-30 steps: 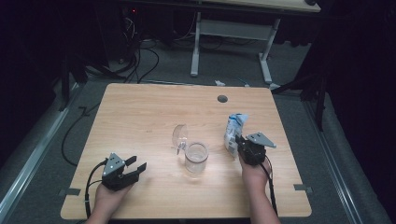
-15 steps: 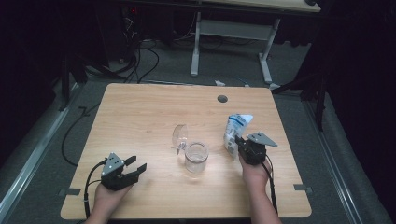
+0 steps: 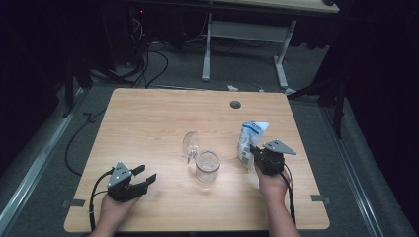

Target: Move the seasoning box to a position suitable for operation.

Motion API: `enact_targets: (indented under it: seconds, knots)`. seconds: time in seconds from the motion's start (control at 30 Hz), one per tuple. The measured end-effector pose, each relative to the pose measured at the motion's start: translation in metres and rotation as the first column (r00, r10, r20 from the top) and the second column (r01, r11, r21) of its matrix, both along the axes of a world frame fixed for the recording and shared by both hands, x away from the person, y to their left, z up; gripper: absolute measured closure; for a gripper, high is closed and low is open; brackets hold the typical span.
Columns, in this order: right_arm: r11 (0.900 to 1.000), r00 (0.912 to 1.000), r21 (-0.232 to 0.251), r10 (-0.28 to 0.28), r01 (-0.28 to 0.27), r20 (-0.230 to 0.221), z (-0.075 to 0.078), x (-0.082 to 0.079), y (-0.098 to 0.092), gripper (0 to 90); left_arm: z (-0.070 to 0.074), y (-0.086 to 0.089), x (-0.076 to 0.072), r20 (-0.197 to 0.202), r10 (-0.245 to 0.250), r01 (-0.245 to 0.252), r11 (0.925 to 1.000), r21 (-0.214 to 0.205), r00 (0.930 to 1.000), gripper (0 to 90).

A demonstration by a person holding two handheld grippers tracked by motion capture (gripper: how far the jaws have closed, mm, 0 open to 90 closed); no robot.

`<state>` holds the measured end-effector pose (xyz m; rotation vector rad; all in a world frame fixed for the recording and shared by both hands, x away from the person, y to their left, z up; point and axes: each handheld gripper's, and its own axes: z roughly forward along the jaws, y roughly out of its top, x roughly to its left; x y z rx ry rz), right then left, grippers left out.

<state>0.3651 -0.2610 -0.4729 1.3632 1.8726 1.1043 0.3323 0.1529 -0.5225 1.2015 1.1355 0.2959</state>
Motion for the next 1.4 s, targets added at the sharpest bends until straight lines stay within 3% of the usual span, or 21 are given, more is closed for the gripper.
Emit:
enact_targets:
  seconds: [0.87,1.4]
  knots:
    - [0.9960,0.9963,-0.050,0.071,-0.074,-0.049,0.016,-0.014,-0.006,89.7,-0.001,-0.003,-0.001,0.004,-0.018,0.018,0.9998,-0.005,0.9998,41.9]
    - [0.9839,0.9811,-0.086,0.146,-0.157,-0.127,0.031,-0.021,-0.002,89.9,-0.001,-0.004,-0.002,0.017,-0.026,0.026,0.9996,-0.005,0.9995,41.9]
